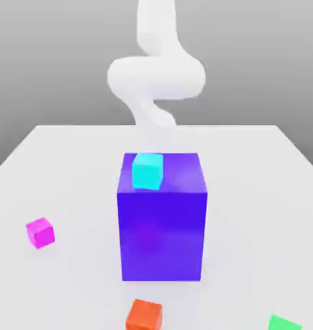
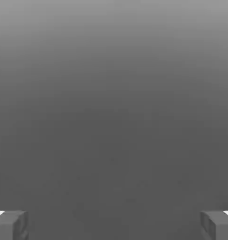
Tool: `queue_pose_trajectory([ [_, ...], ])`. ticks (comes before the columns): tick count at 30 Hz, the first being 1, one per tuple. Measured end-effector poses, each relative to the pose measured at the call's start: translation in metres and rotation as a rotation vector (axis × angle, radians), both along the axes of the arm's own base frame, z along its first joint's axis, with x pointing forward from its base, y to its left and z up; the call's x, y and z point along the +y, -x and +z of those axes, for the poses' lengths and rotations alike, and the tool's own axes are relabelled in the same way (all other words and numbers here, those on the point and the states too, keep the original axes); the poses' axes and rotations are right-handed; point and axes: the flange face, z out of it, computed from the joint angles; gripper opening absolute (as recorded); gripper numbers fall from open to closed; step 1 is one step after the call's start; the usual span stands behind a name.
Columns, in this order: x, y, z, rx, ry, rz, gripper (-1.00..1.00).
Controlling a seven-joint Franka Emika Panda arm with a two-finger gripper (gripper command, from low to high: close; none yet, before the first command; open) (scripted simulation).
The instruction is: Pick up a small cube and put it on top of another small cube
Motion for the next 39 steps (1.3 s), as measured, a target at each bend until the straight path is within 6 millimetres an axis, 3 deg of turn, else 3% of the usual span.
queue_pose_trajectory([
  [5,-0.072,-0.036,-0.103,0.156,-0.011,-0.166,0.0],
  [8,-0.116,-0.039,-0.166,0.245,-0.032,-0.26,0.0],
  [11,-0.158,-0.028,-0.229,0.331,-0.064,-0.351,0.0],
  [17,-0.224,0.027,-0.349,0.495,-0.164,-0.525,0.0],
  [21,-0.252,0.086,-0.422,0.592,-0.259,-0.65,0.0],
  [23,-0.256,0.117,-0.455,0.636,-0.313,-0.705,0.0],
  [30,-0.252,0.127,-0.527,0.662,-0.332,-0.712,0.0],
  [31,-0.252,0.127,-0.534,0.663,-0.332,-0.712,-1.0],
  [37,-0.251,0.128,-0.538,0.663,-0.332,-0.712,-1.0],
  [39,-0.252,0.127,-0.528,0.662,-0.334,-0.713,-1.0],
])
